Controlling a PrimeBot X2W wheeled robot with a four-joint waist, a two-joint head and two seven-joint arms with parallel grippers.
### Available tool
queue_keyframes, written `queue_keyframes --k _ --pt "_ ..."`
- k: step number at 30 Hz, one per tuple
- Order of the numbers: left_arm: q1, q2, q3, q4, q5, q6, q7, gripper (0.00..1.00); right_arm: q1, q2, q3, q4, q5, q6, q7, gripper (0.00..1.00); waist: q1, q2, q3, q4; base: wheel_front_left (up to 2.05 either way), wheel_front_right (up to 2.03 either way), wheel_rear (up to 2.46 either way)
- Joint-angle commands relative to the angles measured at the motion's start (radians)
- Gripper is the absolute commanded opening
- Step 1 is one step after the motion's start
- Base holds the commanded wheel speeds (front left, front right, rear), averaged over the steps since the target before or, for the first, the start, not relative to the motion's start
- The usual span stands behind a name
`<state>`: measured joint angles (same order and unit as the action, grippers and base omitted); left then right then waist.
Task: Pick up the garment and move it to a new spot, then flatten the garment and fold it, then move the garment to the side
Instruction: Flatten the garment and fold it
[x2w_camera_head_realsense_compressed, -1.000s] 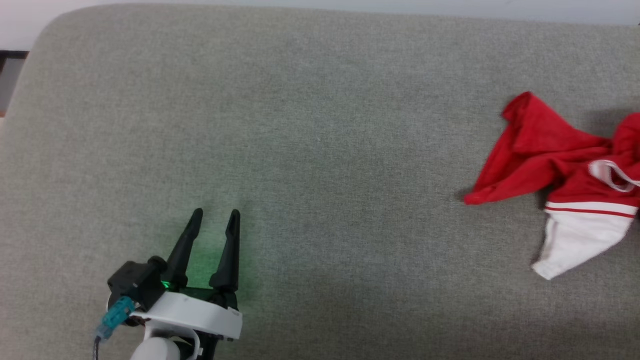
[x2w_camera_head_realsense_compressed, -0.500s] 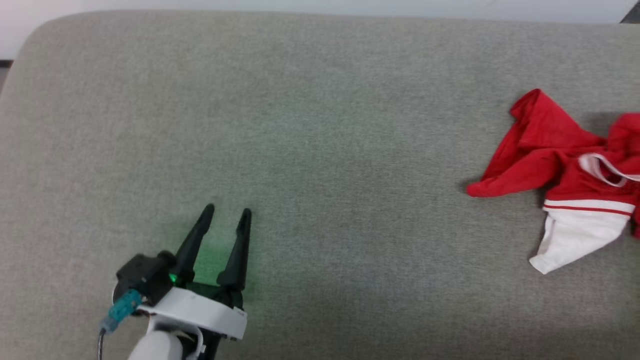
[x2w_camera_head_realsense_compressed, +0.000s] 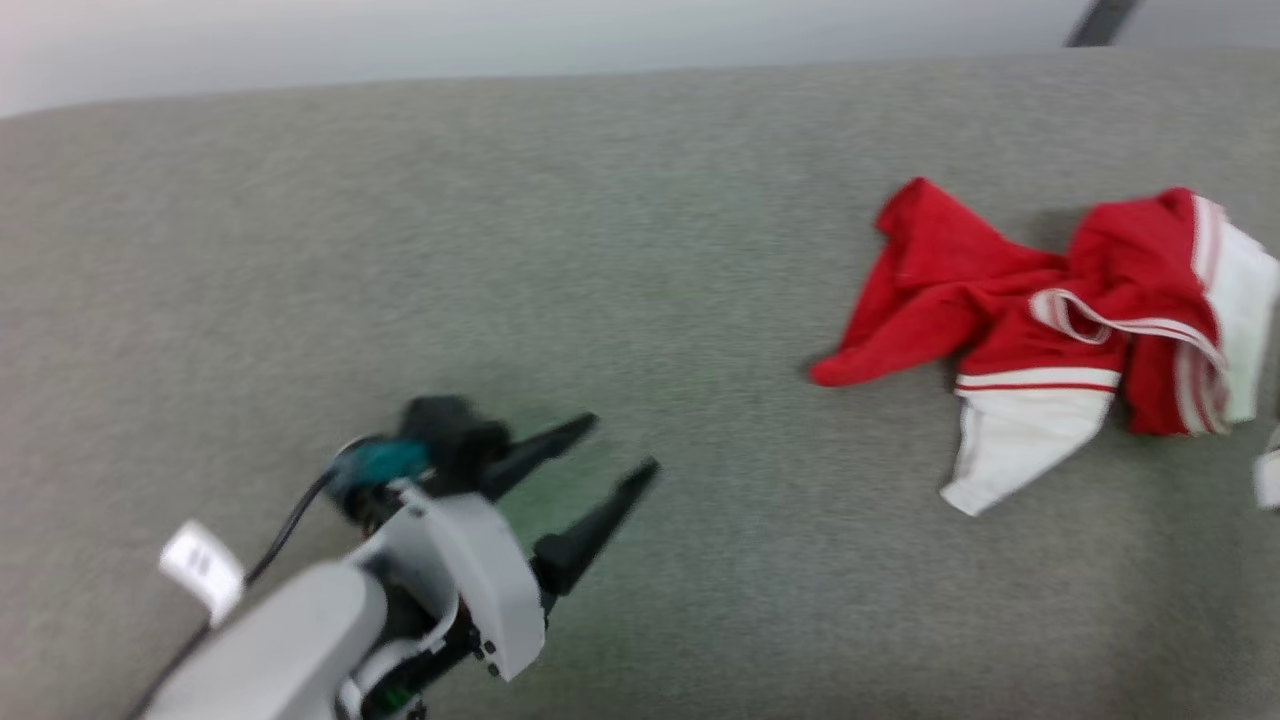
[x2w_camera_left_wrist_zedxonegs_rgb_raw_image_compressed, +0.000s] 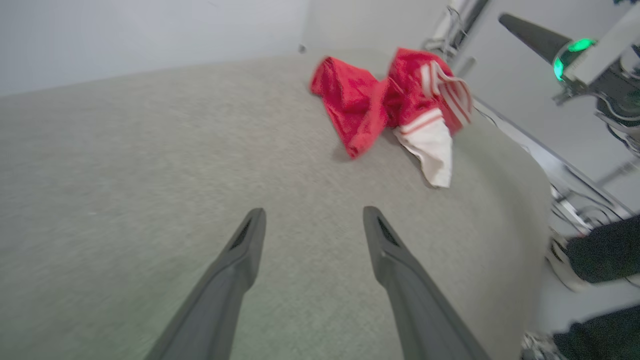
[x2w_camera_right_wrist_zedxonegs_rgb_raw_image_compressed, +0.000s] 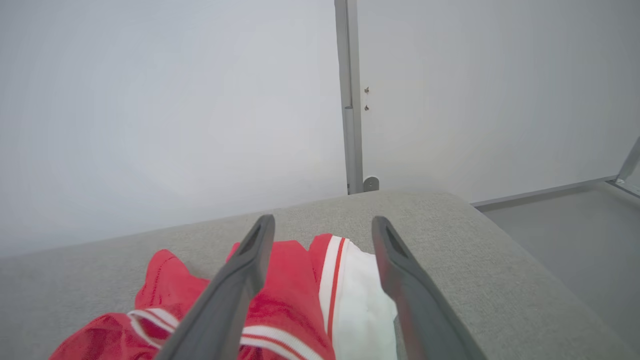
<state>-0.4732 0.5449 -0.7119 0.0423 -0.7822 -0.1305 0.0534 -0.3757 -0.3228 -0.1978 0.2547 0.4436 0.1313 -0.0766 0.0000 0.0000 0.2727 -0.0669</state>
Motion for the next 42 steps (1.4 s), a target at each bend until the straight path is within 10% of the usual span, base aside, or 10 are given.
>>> queue_keyframes --k 1,13,31,33,35,36,42 --pt "-0.063 0.033 -0.048 -0.024 -0.047 0.0 0.074 1.0 0.032 0.026 0.017 -0.03 0.005 -0.001 -0.038 1.0 0.0 0.0 -0.013 -0.079 0.0 0.0 0.0" --pt "-0.369 -0.04 -0.238 0.049 -0.428 0.0 0.571 1.0 0.143 0.155 0.046 -0.135 -0.031 -0.001 -0.152 1.0 0.0 0.0 0.025 -0.285 0.0 0.0 0.0" --pt "-0.526 -0.184 -0.341 0.466 -0.386 0.0 0.619 1.0 0.156 0.233 0.122 -0.135 0.005 -0.001 -0.186 1.0 0.0 0.0 0.127 -0.506 0.0 0.0 0.0" --pt "-0.52 -0.185 -0.353 0.476 -0.393 0.0 0.616 0.6 0.157 0.237 0.119 -0.134 0.001 -0.001 -0.187 1.0 0.0 0.0 0.125 -0.504 0.0 0.0 0.0" --pt "-0.517 -0.186 -0.354 0.482 -0.402 0.0 0.609 0.42 0.157 0.237 0.115 -0.135 0.0 -0.001 -0.187 1.0 0.0 0.0 0.123 -0.501 0.0 0.0 0.0" --pt "-0.514 -0.187 -0.347 0.489 -0.416 0.0 0.602 0.0 0.157 0.238 0.109 -0.136 -0.002 -0.001 -0.188 1.0 0.0 0.0 0.119 -0.495 0.0 0.0 0.0" --pt "-0.548 -0.18 -0.35 0.464 -0.431 0.0 0.535 0.0 0.164 0.222 0.087 -0.153 -0.013 -0.001 -0.189 1.0 0.0 0.0 0.081 -0.415 0.0 0.0 0.0"
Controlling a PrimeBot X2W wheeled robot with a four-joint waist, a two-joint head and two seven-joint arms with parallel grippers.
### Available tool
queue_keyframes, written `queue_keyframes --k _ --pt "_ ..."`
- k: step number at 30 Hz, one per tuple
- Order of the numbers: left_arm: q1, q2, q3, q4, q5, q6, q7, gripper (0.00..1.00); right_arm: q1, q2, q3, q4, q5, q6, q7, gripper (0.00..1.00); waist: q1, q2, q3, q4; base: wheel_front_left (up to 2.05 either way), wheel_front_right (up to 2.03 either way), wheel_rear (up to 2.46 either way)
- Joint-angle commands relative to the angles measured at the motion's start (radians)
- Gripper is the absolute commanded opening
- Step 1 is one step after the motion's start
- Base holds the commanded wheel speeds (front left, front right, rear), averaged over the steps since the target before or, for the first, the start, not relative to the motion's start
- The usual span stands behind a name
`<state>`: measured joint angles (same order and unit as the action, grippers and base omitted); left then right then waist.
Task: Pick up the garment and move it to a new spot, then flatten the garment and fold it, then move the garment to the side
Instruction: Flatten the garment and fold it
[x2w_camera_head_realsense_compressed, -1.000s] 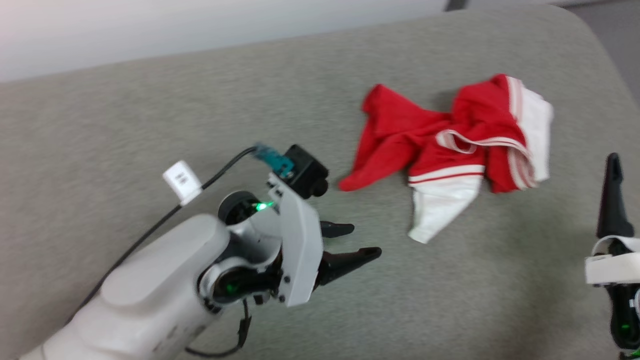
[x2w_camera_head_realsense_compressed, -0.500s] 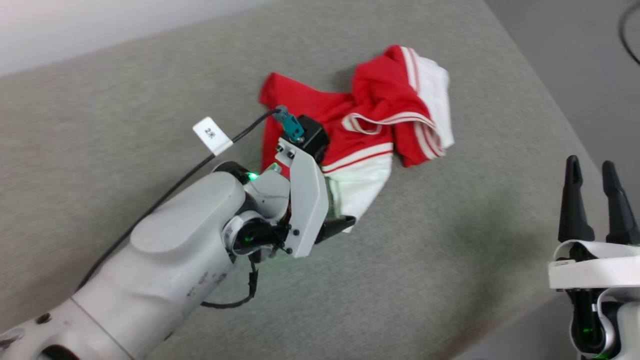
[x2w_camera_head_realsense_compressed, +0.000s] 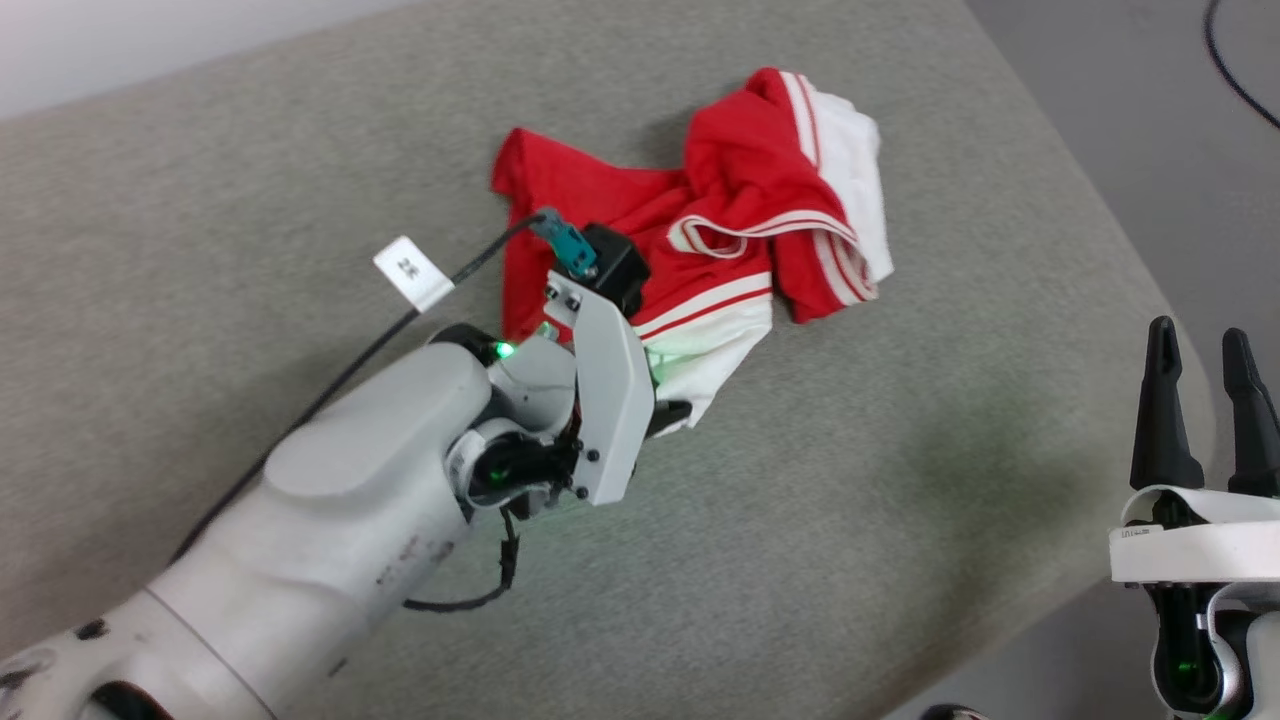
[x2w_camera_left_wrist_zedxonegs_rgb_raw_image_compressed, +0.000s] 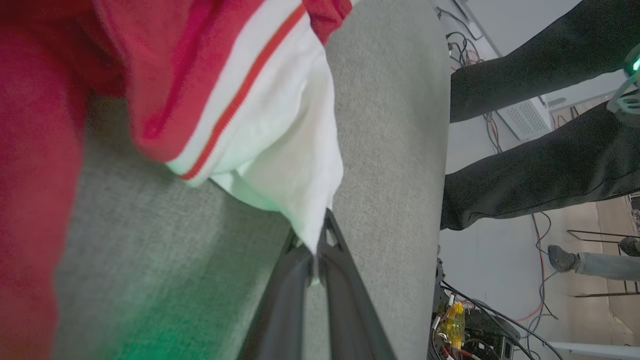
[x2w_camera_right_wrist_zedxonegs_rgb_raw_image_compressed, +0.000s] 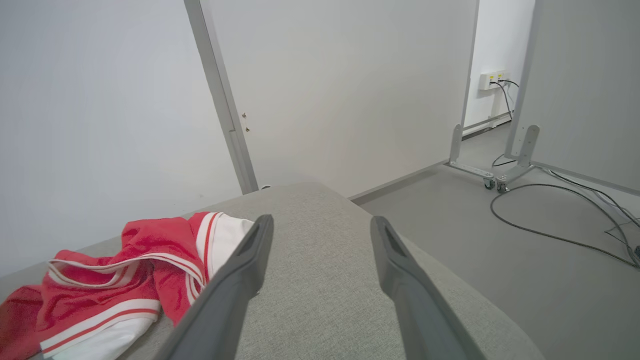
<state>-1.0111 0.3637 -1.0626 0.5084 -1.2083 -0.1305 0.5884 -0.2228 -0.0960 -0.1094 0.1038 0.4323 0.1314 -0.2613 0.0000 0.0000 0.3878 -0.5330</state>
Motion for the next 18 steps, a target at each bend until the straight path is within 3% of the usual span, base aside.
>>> queue_keyframes --k 1,6,9,10,13,18 --pt "-0.014 0.008 0.001 -0.004 -0.01 0.0 -0.007 0.0 0.01 -0.008 0.0 -0.004 -0.004 -0.001 -0.004 1.0 0.0 0.0 -0.041 0.069 0.0 0.0 0.0" --pt "-0.038 0.065 0.003 -0.039 -0.033 0.0 -0.036 0.0 -0.003 -0.025 0.006 -0.011 -0.017 -0.001 0.012 1.0 0.0 0.0 -0.081 0.166 0.0 0.0 0.0" --pt "-0.054 0.147 0.004 -0.069 -0.042 0.0 -0.04 0.0 -0.001 -0.034 0.005 -0.019 -0.025 -0.001 0.031 1.0 0.0 0.0 -0.102 0.221 0.0 0.0 0.0" --pt "-0.06 0.208 0.008 -0.081 -0.044 0.0 -0.038 0.0 -0.001 -0.04 0.006 -0.023 -0.031 -0.001 0.041 1.0 0.0 0.0 -0.112 0.253 0.0 0.0 0.0" --pt "-0.072 0.298 0.014 -0.079 -0.039 0.0 -0.033 0.0 0.0 -0.043 0.012 -0.029 -0.039 -0.001 0.057 1.0 0.0 0.0 -0.123 0.295 0.0 0.0 0.0" --pt "-0.068 0.403 0.026 -0.049 -0.081 0.0 0.024 0.0 0.002 -0.048 0.016 -0.04 -0.051 -0.001 0.083 1.0 0.0 0.0 -0.139 0.343 0.0 0.0 0.0"
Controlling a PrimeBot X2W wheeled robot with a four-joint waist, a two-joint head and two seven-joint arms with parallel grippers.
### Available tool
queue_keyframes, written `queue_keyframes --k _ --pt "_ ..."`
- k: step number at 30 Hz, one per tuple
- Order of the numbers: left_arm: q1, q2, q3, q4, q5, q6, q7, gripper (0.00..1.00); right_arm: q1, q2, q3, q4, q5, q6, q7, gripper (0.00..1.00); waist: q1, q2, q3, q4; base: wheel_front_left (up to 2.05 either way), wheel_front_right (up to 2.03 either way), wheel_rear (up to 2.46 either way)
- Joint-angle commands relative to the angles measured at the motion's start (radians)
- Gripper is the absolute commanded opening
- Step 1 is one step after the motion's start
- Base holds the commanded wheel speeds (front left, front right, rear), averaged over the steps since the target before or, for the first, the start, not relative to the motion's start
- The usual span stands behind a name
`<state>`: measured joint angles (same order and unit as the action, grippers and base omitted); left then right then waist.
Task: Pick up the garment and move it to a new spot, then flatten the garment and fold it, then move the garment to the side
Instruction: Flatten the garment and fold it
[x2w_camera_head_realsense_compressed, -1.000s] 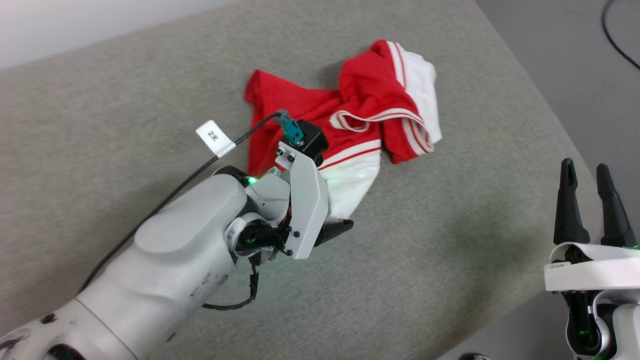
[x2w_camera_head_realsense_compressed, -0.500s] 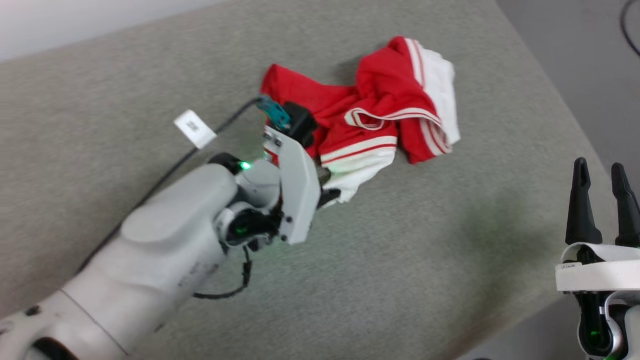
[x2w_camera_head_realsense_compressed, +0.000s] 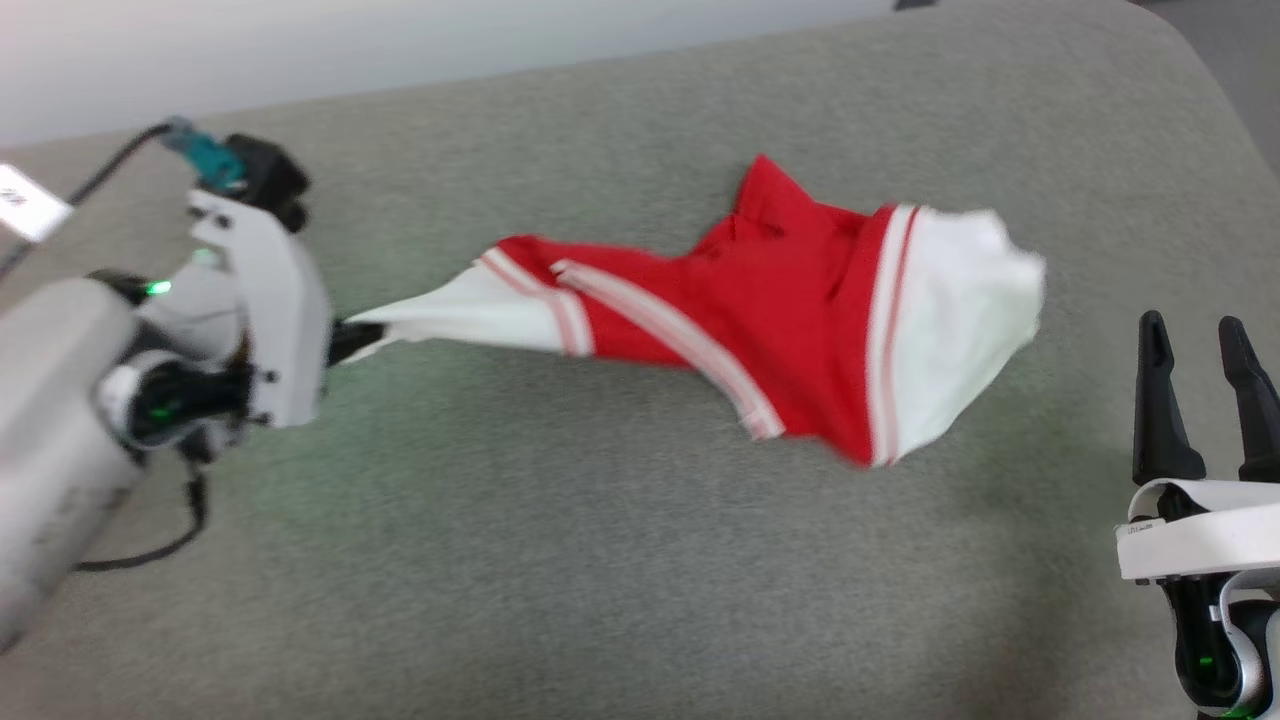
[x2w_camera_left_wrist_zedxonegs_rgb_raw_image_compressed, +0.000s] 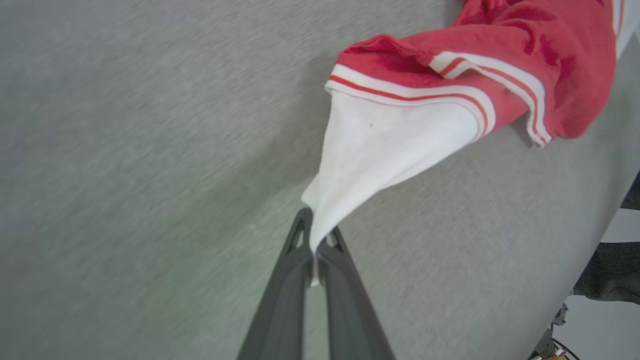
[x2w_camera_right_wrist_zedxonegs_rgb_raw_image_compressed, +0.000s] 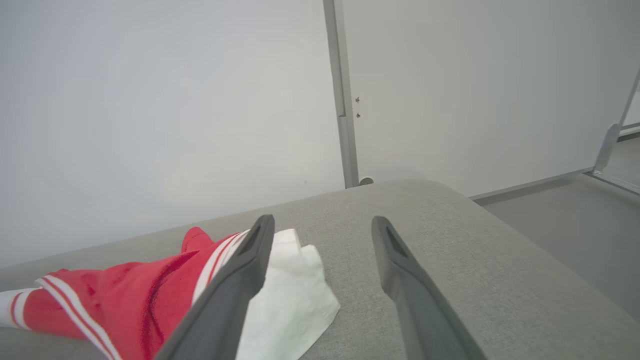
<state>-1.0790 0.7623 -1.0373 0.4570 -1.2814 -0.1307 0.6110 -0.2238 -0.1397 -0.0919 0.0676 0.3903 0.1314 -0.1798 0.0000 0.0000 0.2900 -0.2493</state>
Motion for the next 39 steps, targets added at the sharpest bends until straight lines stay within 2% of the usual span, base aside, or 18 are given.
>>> queue_keyframes --k 1,7,12,17,19,20,24,28,29,31,35,39 --pt "0.004 0.022 0.0 0.008 -0.014 0.003 0.022 0.0 0.003 -0.004 -0.002 -0.006 -0.009 -0.001 0.004 1.0 0.0 0.0 -0.044 0.065 0.0 0.0 0.0" --pt "0.047 0.11 -0.042 0.054 0.015 0.042 0.089 0.0 0.009 -0.008 0.004 -0.014 -0.015 -0.001 0.021 1.0 0.0 0.0 -0.047 0.075 0.0 0.0 0.0" --pt "0.092 0.12 -0.065 0.1 0.039 0.058 0.062 0.0 0.019 -0.01 0.007 -0.021 -0.014 -0.001 0.034 1.0 0.0 0.0 -0.043 0.071 0.0 0.0 0.0" --pt "0.103 0.109 -0.085 0.154 0.102 0.059 -0.019 0.0 0.024 -0.021 0.021 -0.028 -0.024 -0.001 0.055 1.0 0.0 0.0 -0.046 0.07 0.0 0.0 0.0" --pt "0.111 0.095 -0.076 0.174 0.107 0.053 -0.068 0.5 0.019 -0.032 0.043 -0.028 -0.035 -0.001 0.07 1.0 0.0 0.0 -0.048 0.076 0.0 0.0 0.0" --pt "0.116 0.091 -0.07 0.187 0.105 0.052 -0.094 1.0 0.016 -0.039 0.058 -0.029 -0.04 -0.001 0.078 1.0 0.0 0.0 -0.05 0.08 0.0 0.0 0.0" --pt "0.126 0.087 -0.068 0.207 0.145 0.05 -0.202 1.0 0.0 -0.086 0.121 -0.025 -0.067 -0.001 0.122 1.0 0.0 0.0 -0.059 0.107 0.0 0.0 0.0" --pt "0.15 0.079 -0.026 0.184 0.159 0.078 -0.385 1.0 -0.011 -0.149 0.201 -0.032 -0.054 -0.001 0.195 1.0 0.0 0.0 -0.066 0.145 0.0 0.0 0.0" --pt "0.162 0.074 -0.012 0.174 0.162 0.093 -0.443 1.0 -0.014 -0.166 0.22 -0.034 -0.038 -0.001 0.22 1.0 0.0 0.0 -0.068 0.155 0.0 0.0 0.0" --pt "0.186 0.063 0.026 0.152 0.171 0.151 -0.581 1.0 -0.03 -0.208 0.257 -0.043 -0.011 -0.001 0.273 1.0 0.0 0.0 -0.068 0.174 0.0 0.0 0.0" --pt "0.29 0.011 0.069 0.072 0.166 0.222 -0.8 1.0 -0.065 -0.291 0.299 -0.064 0.049 -0.001 0.374 1.0 0.0 0.0 -0.074 0.221 0.0 0.0 0.0" --pt "0.386 -0.035 0.1 -0.014 0.219 0.3 -0.871 1.0 -0.101 -0.372 0.341 -0.083 0.117 -0.001 0.494 1.0 0.0 0.0 -0.074 0.271 0.0 0.0 0.0"
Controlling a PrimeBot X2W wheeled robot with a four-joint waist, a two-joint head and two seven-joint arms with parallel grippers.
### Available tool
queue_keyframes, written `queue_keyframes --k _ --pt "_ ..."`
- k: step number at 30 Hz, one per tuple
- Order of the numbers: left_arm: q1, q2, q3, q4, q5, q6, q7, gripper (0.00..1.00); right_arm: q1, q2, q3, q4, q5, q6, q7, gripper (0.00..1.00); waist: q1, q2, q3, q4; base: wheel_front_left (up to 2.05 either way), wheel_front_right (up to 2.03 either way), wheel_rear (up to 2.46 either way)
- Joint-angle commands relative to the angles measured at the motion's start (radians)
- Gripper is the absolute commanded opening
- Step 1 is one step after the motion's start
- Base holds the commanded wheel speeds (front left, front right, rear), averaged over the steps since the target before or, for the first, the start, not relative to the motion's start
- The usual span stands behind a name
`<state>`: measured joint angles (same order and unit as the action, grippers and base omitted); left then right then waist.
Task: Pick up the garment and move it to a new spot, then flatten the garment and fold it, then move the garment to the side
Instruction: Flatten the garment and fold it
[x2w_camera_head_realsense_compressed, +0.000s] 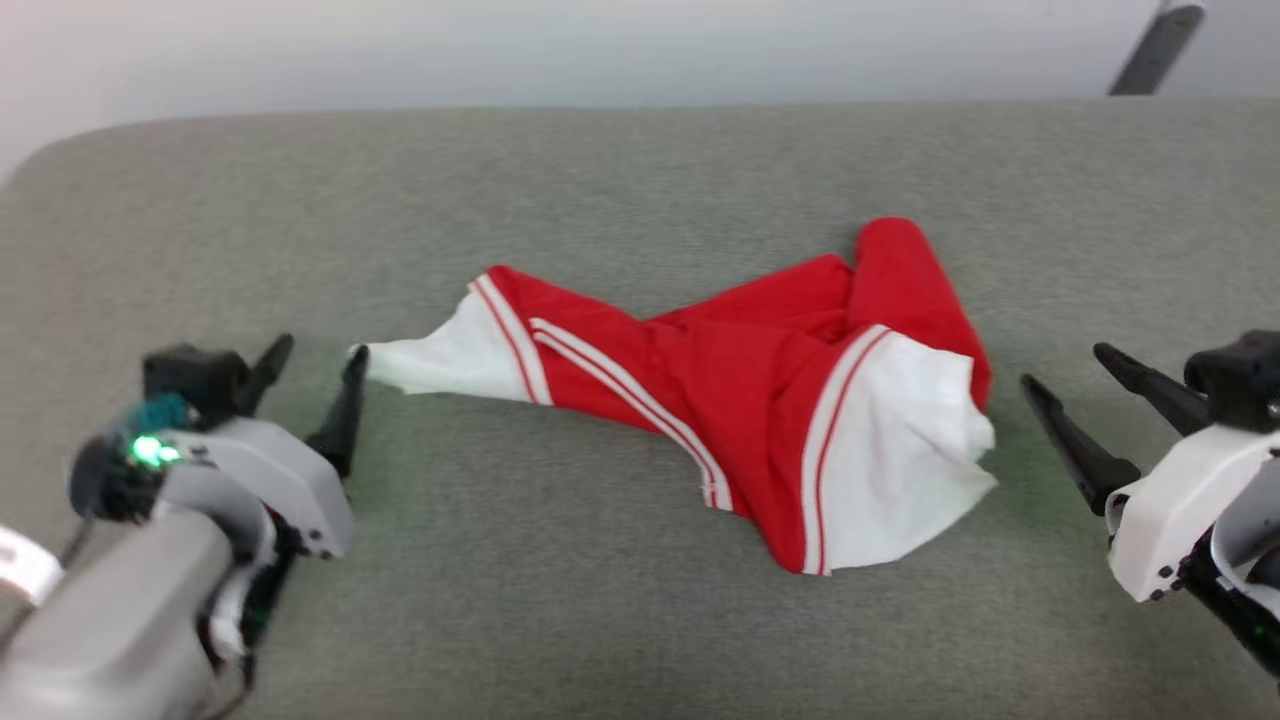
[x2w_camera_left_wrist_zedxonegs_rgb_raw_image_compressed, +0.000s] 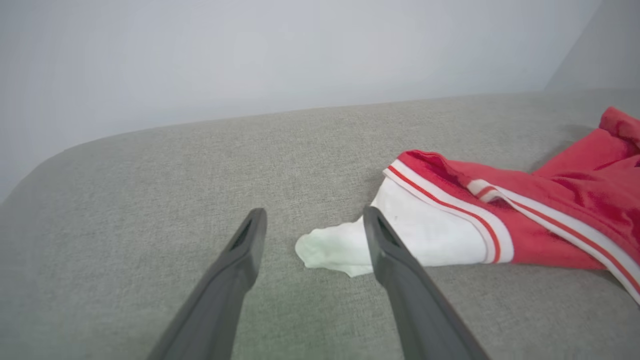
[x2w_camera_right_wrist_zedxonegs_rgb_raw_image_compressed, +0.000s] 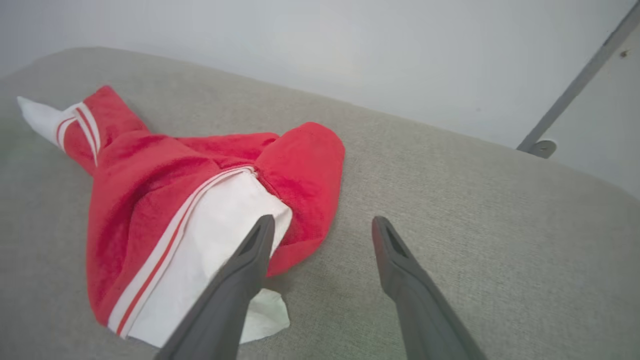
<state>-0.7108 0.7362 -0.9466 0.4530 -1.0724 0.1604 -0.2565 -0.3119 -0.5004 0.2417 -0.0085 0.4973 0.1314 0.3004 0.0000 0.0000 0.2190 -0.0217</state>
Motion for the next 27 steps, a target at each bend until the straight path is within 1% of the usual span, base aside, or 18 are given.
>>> queue_keyframes --k 1,3,5,8,9,10,13,16,20,23,24,25,27 --pt "0.044 -0.025 0.034 -0.037 0.036 0.029 -0.007 1.0 -0.023 -0.031 0.021 -0.01 0.03 -0.001 0.05 1.0 0.0 0.0 -0.001 0.053 0.0 0.0 0.0" --pt "0.099 -0.06 0.125 -0.112 0.116 0.069 -0.009 1.0 -0.044 -0.068 0.047 -0.017 0.07 -0.001 0.114 1.0 0.0 0.0 0.004 0.074 0.0 0.0 0.0" --pt "0.19 -0.104 0.234 -0.179 0.195 0.09 -0.009 1.0 -0.061 -0.098 0.07 -0.021 0.116 -0.001 0.183 1.0 0.0 0.0 0.011 0.094 0.0 0.0 0.0" --pt "0.307 -0.19 0.382 -0.278 0.324 0.089 -0.009 1.0 -0.093 -0.137 0.092 -0.022 0.181 -0.001 0.295 1.0 0.0 0.0 0.024 0.117 0.0 0.0 0.0" --pt "0.345 -0.217 0.426 -0.305 0.366 0.08 -0.009 1.0 -0.105 -0.148 0.102 -0.027 0.198 -0.001 0.333 1.0 0.0 0.0 0.03 0.124 0.0 0.0 0.0" --pt "0.386 -0.249 0.465 -0.325 0.399 0.069 -0.009 1.0 -0.115 -0.149 0.105 -0.026 0.22 -0.001 0.366 1.0 0.0 0.0 0.033 0.13 0.0 0.0 0.0" --pt "0.474 -0.338 0.586 -0.384 0.49 0.013 -0.008 1.0 -0.148 -0.155 0.103 -0.02 0.268 -0.001 0.462 1.0 0.0 0.0 0.047 0.147 0.0 0.0 0.0" --pt "0.523 -0.418 0.664 -0.395 0.556 -0.055 -0.007 1.0 -0.17 -0.145 0.098 -0.006 0.291 -0.001 0.542 1.0 0.0 0.0 0.058 0.164 0.0 0.0 0.0" --pt "0.553 -0.488 0.738 -0.361 0.616 -0.133 -0.007 1.0 -0.19 -0.137 0.097 0.006 0.267 -0.001 0.599 1.0 0.0 0.0 0.064 0.178 0.0 0.0 0.0" --pt "0.56 -0.53 0.792 -0.343 0.651 -0.176 -0.007 1.0 -0.182 -0.128 0.087 0.011 0.249 -0.001 0.622 1.0 0.0 0.0 0.066 0.182 0.0 0.0 0.0" --pt "0.56 -0.53 0.792 -0.343 0.651 -0.176 -0.007 1.0 -0.182 -0.128 0.087 0.011 0.249 -0.001 0.622 1.0 0.0 0.0 0.066 0.182 0.0 0.0 0.0" --pt "0.561 -0.555 0.824 -0.333 0.673 -0.2 -0.007 1.0 -0.169 -0.124 0.087 0.009 0.241 -0.001 0.636 1.0 0.0 0.0 0.067 0.184 0.0 0.0 0.0" --pt "0.56 -0.578 0.853 -0.327 0.69 -0.223 -0.007 1.0 -0.165 -0.124 0.088 0.004 0.23 -0.001 0.646 1.0 0.0 0.0 0.071 0.182 0.0 0.0 0.0"
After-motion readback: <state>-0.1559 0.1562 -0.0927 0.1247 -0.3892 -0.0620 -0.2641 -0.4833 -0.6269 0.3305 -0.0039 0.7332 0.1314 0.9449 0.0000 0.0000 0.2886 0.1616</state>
